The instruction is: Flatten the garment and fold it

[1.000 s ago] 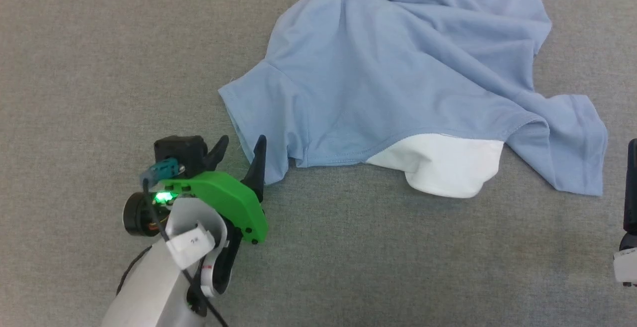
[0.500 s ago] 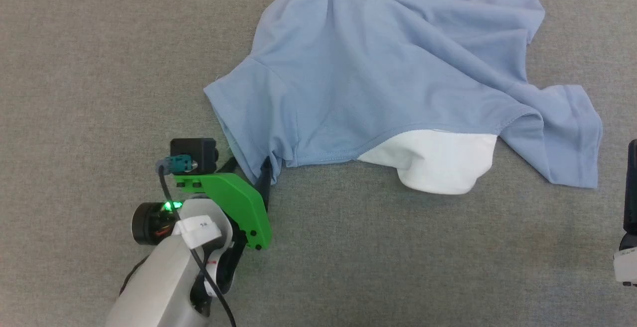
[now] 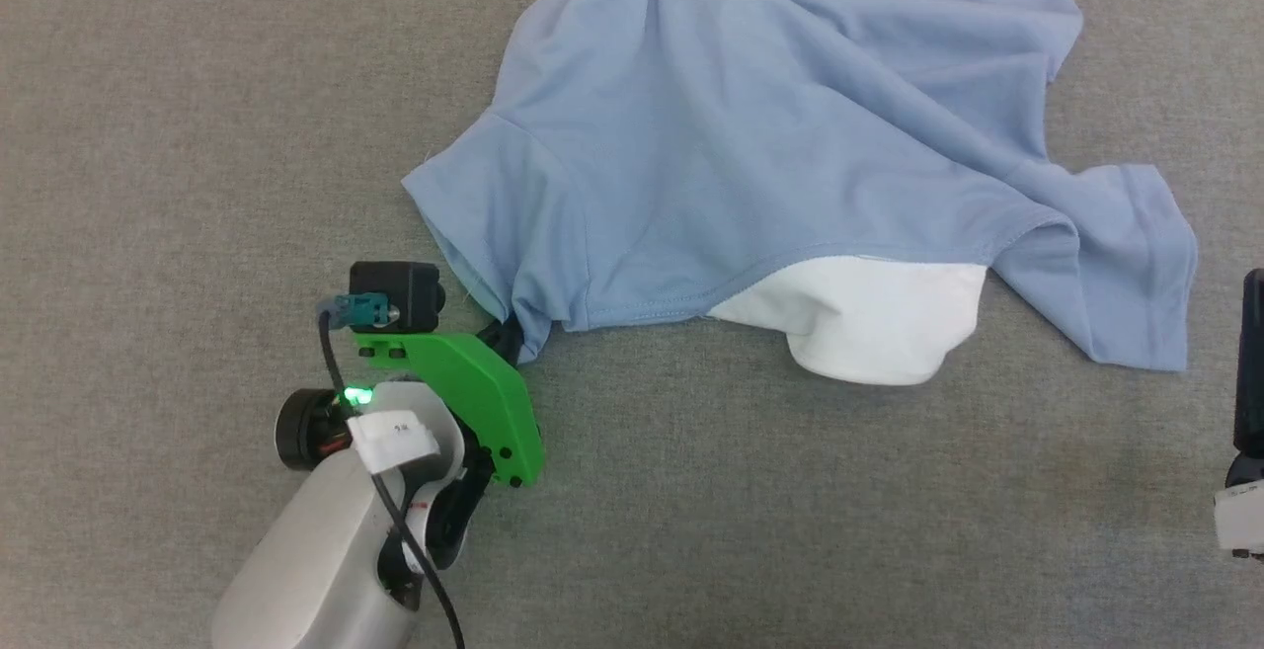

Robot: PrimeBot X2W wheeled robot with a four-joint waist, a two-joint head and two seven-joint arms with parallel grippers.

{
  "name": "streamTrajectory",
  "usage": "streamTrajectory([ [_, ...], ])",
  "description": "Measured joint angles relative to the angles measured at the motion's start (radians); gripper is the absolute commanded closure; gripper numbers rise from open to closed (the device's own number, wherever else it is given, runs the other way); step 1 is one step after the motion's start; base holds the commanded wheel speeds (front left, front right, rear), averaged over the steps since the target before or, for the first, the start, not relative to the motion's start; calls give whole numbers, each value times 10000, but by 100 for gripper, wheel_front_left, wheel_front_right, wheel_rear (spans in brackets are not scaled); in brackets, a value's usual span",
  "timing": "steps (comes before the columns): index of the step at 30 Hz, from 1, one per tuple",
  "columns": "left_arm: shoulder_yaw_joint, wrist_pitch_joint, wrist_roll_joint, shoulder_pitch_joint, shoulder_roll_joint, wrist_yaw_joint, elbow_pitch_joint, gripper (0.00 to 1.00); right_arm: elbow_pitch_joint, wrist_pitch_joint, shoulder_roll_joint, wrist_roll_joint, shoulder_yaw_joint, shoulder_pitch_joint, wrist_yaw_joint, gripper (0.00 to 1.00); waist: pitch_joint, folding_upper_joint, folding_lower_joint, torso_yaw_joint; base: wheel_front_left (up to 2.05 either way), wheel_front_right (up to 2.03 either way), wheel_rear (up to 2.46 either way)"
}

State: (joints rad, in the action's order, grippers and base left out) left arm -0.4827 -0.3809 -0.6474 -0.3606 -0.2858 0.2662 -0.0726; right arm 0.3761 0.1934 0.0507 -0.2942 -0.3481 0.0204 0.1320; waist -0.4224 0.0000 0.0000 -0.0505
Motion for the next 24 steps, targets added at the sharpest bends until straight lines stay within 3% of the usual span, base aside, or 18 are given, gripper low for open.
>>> streamTrajectory([
  [4, 391, 752, -173, 207, 188, 48, 117, 100, -94, 0, 2, 2, -19, 9, 0, 0, 187, 0, 0, -18, 0, 0, 0],
  [10, 1471, 1689, -734, 1637, 230, 617, 1375, 100, -249, -2, 0, 0, -6, 81, 0, 0, 675, 0, 0, -73, 0, 0, 0],
  [18, 3198, 2439, -1430, 4052, -67, 1457, 2934, 100, -357, 67, 0, 0, 44, 433, 0, 0, 1323, 0, 0, -264, 0, 0, 0],
  [24, 3779, 2606, -1473, 4756, -309, 1662, 3505, 100, -351, 566, -2, 217, 12, 631, 0, 0, 1505, 0, 0, -508, 0, 0, 0],
])
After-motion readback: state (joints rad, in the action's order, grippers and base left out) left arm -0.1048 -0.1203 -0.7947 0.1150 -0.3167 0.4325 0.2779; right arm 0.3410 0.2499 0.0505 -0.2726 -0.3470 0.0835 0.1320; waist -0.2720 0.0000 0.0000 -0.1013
